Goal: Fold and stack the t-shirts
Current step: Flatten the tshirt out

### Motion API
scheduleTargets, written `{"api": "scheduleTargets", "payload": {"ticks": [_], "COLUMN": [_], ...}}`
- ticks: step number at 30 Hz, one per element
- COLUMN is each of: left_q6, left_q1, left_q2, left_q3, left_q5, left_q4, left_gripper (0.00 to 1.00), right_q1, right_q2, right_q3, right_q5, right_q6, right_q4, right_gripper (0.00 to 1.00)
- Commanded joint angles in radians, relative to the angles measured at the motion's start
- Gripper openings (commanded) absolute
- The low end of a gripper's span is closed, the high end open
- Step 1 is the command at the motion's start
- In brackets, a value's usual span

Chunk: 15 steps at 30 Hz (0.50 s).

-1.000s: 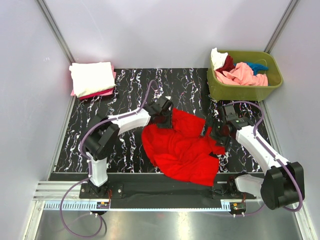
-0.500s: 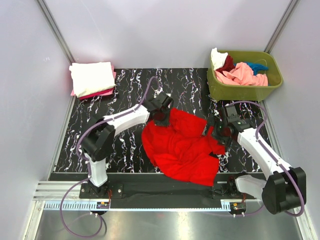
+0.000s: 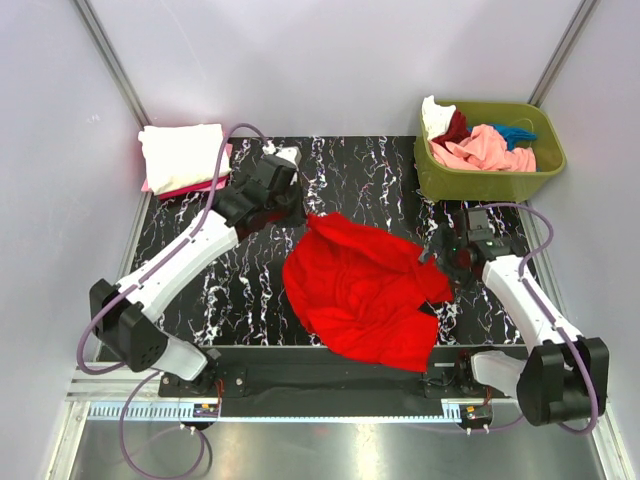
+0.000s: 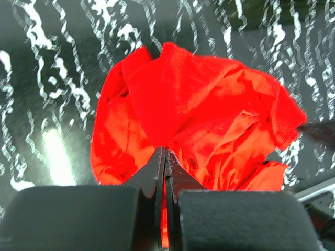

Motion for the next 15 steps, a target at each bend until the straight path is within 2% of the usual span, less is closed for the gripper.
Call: {"api": "scheduleTargets", "payload": {"ticks": [1, 10, 15], "left_q6": [0.031, 0.039, 0.061], "left_q1": [0.020, 0.116, 0.193], "left_q2": [-0.067, -0.186, -0.241], "left_q3": [-0.051, -0.165, -0.148], "left_q5": [-0.030, -0.013, 0.031], "left_q4": [-0.042, -0.040, -0.066], "left_gripper": [0.00, 0.00, 0.00], "right_q1": [-0.083, -0.130, -0.130], "right_q2": [0.014, 0.052, 0.098], "right_q3": [-0.012, -0.029, -0.040], "right_q5": [-0.034, -0.061, -0.144], "right_q6": [-0.015, -0.039, -0.039], "right_q4": [0.046, 0.079, 0.144], "right_gripper": [0.92, 0.86, 0.80]}}
